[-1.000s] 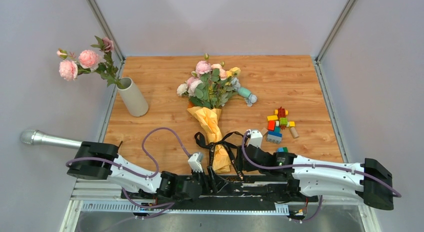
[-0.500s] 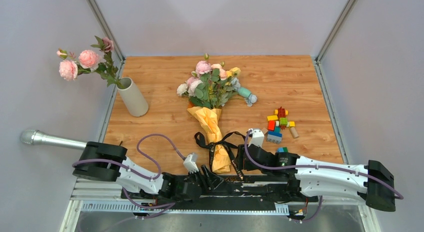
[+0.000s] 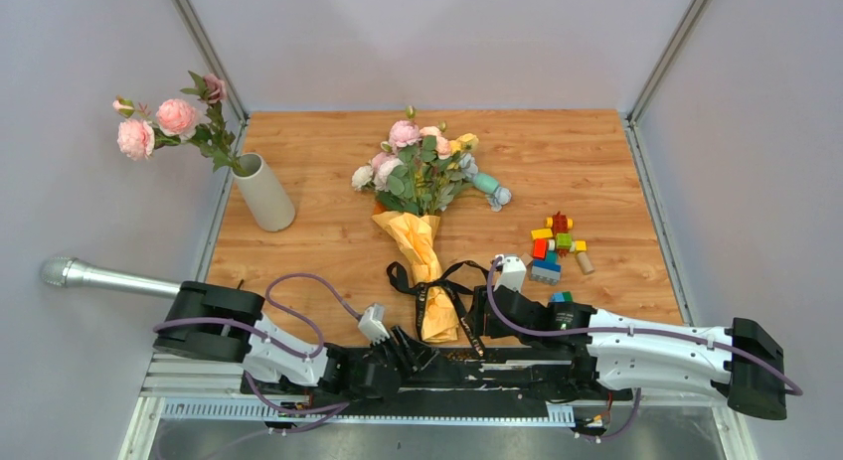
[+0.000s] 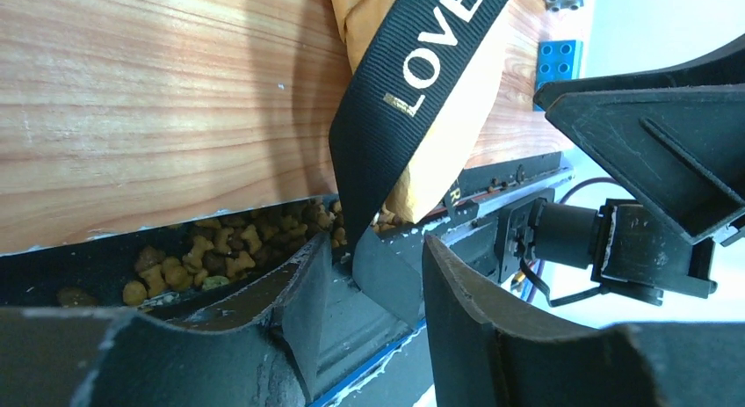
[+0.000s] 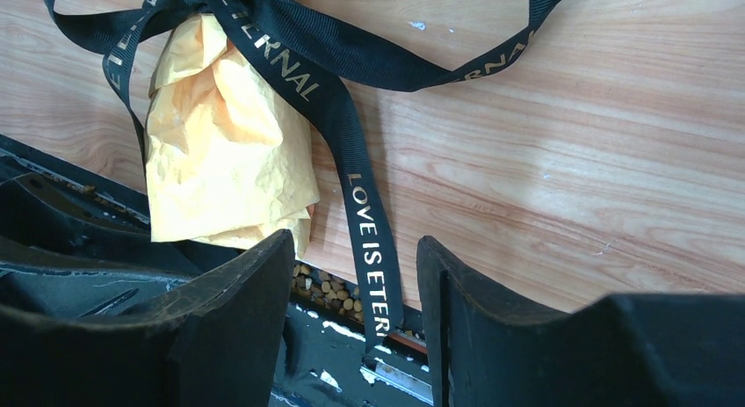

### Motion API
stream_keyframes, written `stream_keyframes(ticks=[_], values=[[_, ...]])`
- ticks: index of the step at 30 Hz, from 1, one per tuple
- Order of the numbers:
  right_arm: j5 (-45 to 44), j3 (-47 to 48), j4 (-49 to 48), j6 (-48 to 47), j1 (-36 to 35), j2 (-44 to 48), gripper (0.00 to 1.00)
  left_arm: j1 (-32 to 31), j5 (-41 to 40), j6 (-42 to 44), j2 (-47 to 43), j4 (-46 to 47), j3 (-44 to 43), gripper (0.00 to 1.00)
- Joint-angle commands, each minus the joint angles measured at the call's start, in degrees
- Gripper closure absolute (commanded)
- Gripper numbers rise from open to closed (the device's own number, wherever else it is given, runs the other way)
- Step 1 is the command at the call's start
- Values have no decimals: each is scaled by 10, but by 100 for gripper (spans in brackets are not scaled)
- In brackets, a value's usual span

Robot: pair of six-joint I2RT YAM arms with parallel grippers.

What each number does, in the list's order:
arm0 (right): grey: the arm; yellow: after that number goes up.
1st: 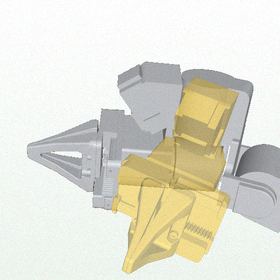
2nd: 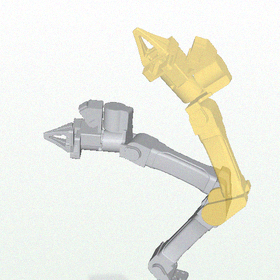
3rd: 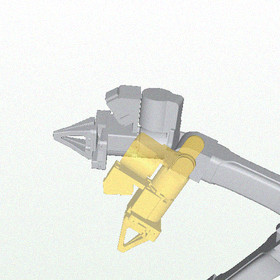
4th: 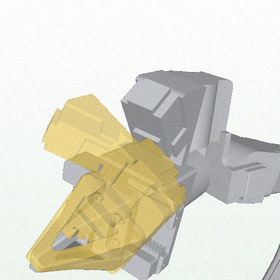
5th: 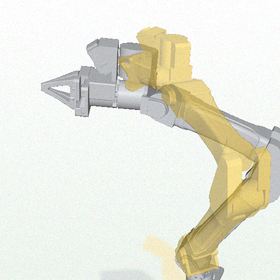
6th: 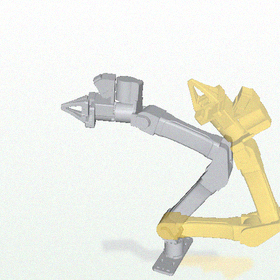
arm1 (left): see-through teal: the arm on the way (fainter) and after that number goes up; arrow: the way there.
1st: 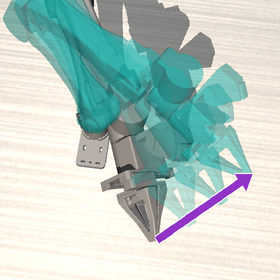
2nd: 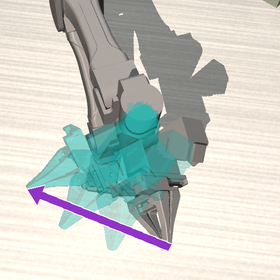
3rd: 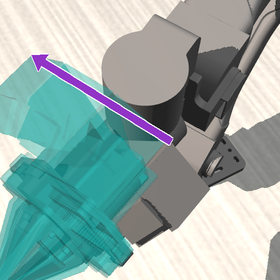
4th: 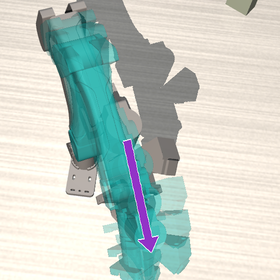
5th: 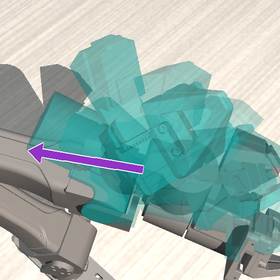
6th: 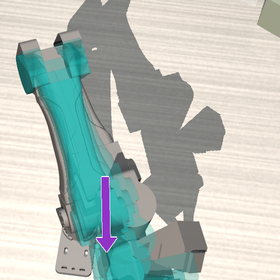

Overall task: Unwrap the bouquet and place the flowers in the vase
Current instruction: Untie the ribbon from the wrapping paper.

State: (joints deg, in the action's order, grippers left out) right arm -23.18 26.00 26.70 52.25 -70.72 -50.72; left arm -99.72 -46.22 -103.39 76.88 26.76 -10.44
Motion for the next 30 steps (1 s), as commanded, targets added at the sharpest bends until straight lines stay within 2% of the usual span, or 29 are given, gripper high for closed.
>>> stream_keyframes(ticks=[1, 7, 11, 14, 17, 20, 24, 27, 30], values=[[-15, 5, -14, 8, -3, 10, 46, -4, -34, -15, 17, -1, 12, 52], [-16, 4, -20, 10, -3, 4, 46, 1, -31, -17, 37, 26, 16, 54], [-16, 5, -21, 11, -3, 2, 46, 25, 5, 1, 89, 103, 23, 58], [-15, 6, -21, 9, -3, 1, 46, 33, 20, 11, 123, 180, 29, 75], [-15, 5, -20, 12, -3, 3, 46, 33, 23, 12, 141, 213, 37, 90], [-15, 4, -16, 12, -3, 7, 46, 32, 22, 18, 134, 209, 38, 100], [-19, 3, -3, 12, -4, 13, 46, 32, 16, 37, 84, 164, 32, 100], [-20, 4, 8, 9, -3, 18, 45, 32, 5, 37, 40, 92, 34, 100], [-21, 3, 14, 1, -3, 23, 44, 39, -5, 44, -2, 78, 63, 100]])
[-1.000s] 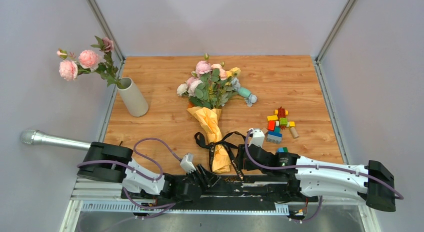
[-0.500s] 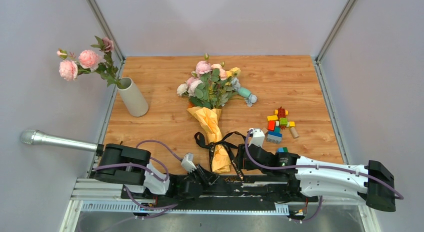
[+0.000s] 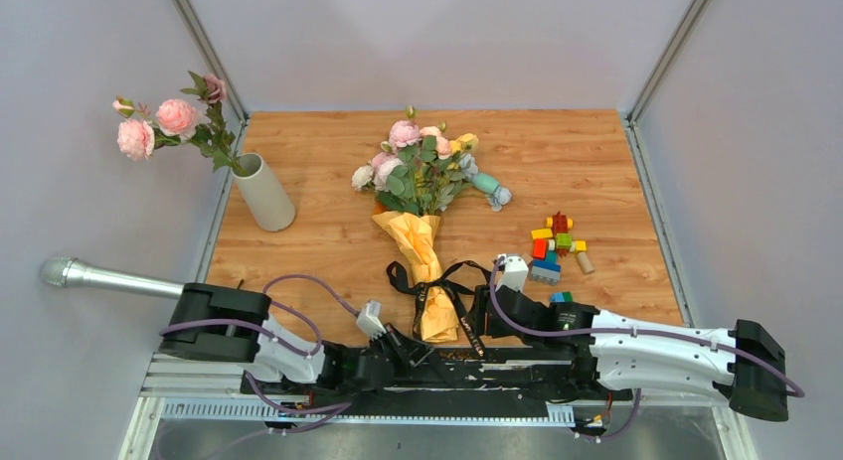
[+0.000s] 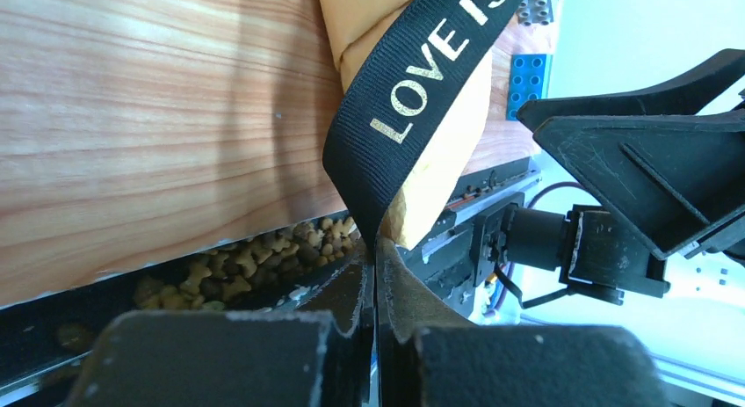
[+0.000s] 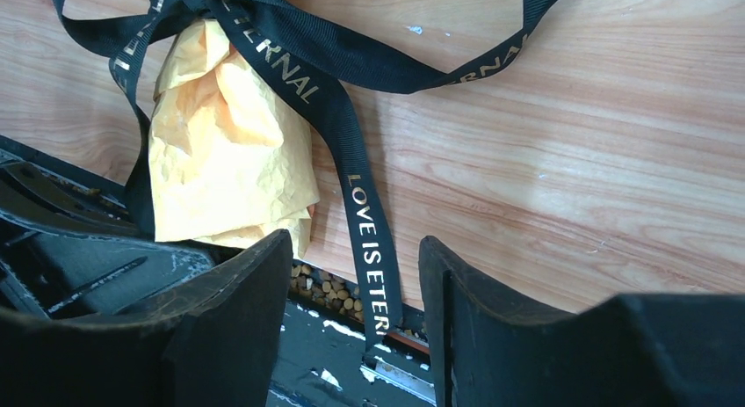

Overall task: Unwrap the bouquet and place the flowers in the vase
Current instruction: Untie the ribbon from the wrapping paper.

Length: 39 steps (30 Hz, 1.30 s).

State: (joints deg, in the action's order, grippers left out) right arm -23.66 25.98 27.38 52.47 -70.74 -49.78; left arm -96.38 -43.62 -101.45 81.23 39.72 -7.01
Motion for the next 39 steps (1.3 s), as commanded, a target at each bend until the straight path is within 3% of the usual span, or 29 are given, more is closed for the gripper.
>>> stream_keyframes(ticks=[1, 7, 12, 15, 19, 25, 33, 39], values=[[-16, 2, 7, -5, -3, 14, 44, 11, -21, 33, -52, -41, 34, 100], [-13, 9, -21, -62, -3, 16, 45, 78, 75, 161, -128, -68, 23, 100], [-39, 9, -60, -105, 6, 10, 46, 147, 140, 265, -219, -212, -2, 100], [3, 4, -97, -135, 45, 3, 49, 199, 179, 333, -273, -270, -25, 100], [136, -24, -187, -173, 122, 2, 53, 238, 210, 398, -313, -349, -55, 100], [261, -53, -268, -214, 186, -16, 55, 273, 282, 446, -309, -353, -70, 100], [355, -94, -368, -216, 254, -49, 58, 276, 294, 484, -278, -360, -97, 100], [382, -102, -438, -208, 260, -99, 60, 278, 298, 485, -263, -351, -96, 100]])
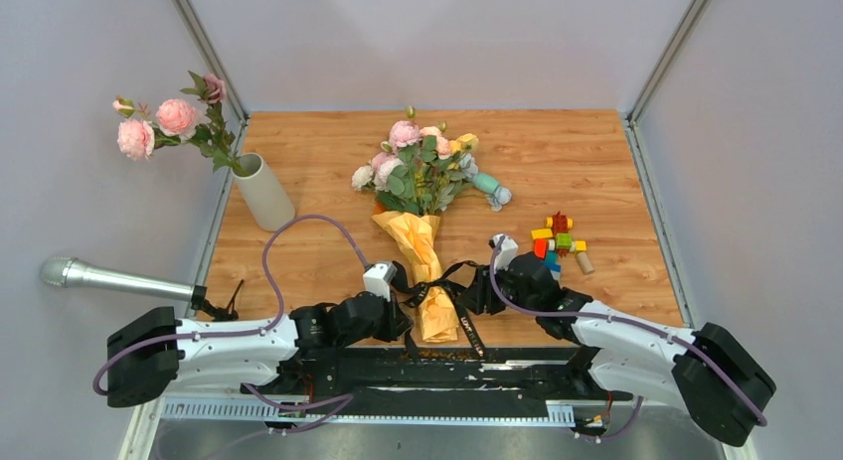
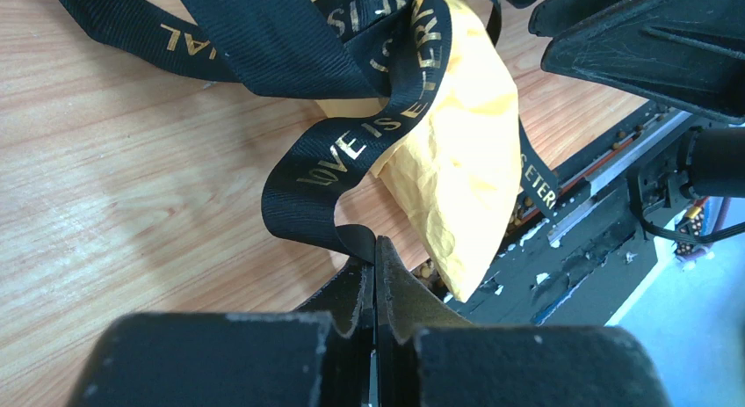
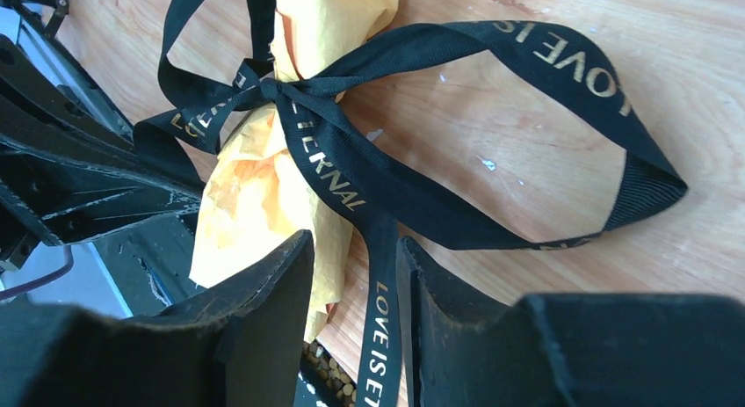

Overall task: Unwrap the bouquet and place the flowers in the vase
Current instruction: Untie the ribbon from the wrapping paper.

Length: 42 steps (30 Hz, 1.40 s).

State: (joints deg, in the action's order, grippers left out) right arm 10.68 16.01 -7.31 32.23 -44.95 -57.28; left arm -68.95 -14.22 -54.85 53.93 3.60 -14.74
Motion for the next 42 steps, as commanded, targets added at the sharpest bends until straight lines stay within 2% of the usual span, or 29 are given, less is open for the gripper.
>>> stream_keyframes(ticks=[1, 10, 15, 30, 42], values=[[34, -1, -96, -6, 3, -32, 60, 4, 4, 18, 11, 14, -18, 100], [55, -2, -167, -10, 27, -104, 60, 9, 11, 19, 14, 34, -10, 100], [74, 16, -167, -14, 27, -138, 62, 11, 10, 19, 8, 33, -5, 100], [102, 17, -244, 28, 27, -186, 63, 18, 11, 19, -14, 25, 5, 100], [121, 20, -276, 51, 27, -203, 58, 19, 12, 21, -21, 19, 8, 100]])
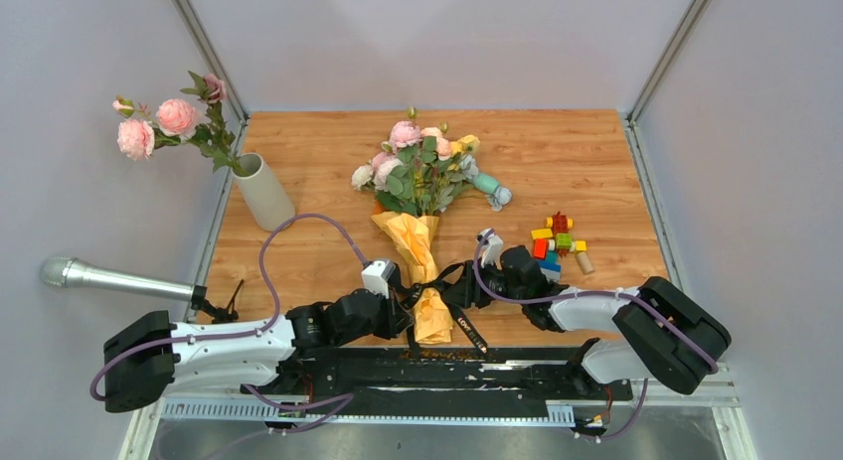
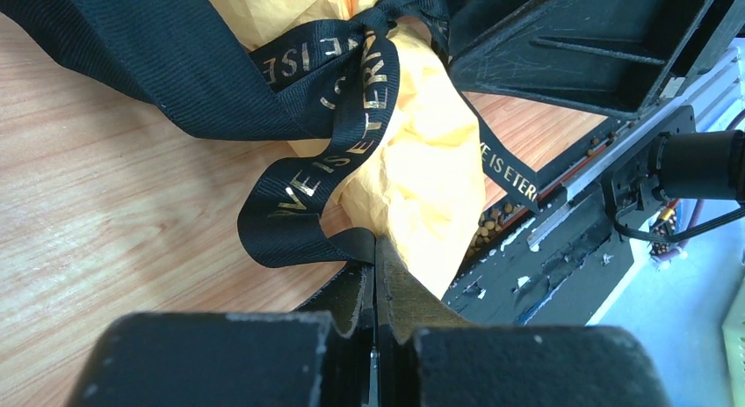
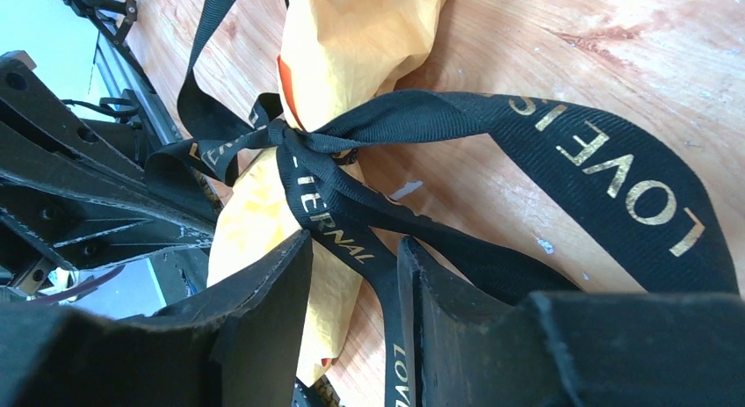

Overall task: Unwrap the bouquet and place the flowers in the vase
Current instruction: Untie the ribbon from the wrapping paper.

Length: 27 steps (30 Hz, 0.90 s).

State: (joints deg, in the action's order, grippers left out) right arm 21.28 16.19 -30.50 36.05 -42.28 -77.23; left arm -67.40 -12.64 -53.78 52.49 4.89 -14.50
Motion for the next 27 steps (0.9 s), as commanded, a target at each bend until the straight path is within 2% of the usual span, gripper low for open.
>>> stream_keyframes(ticks=[1, 7, 9, 13, 18, 20, 27], values=[[16, 20, -44, 13, 0, -5, 58, 4, -4, 11, -5, 8, 5, 100], [21, 26, -45, 12, 0, -11, 56, 5, -2, 13, 1, 8, 2, 100], [25, 27, -47, 11, 0, -16, 58, 5, -1, 13, 3, 9, 2, 100], [29, 28, -50, 13, -1, -19, 70, 5, 0, 14, 4, 8, 1, 100], [31, 29, -39, 13, -1, -10, 92, 9, 0, 18, 4, -3, -6, 100], [28, 29, -27, 11, -1, 1, 97, 13, 0, 23, 4, -13, -12, 100], [-12, 41, 62, -29, -4, 57, 100, 42, 13, 49, -4, -54, -32, 100]])
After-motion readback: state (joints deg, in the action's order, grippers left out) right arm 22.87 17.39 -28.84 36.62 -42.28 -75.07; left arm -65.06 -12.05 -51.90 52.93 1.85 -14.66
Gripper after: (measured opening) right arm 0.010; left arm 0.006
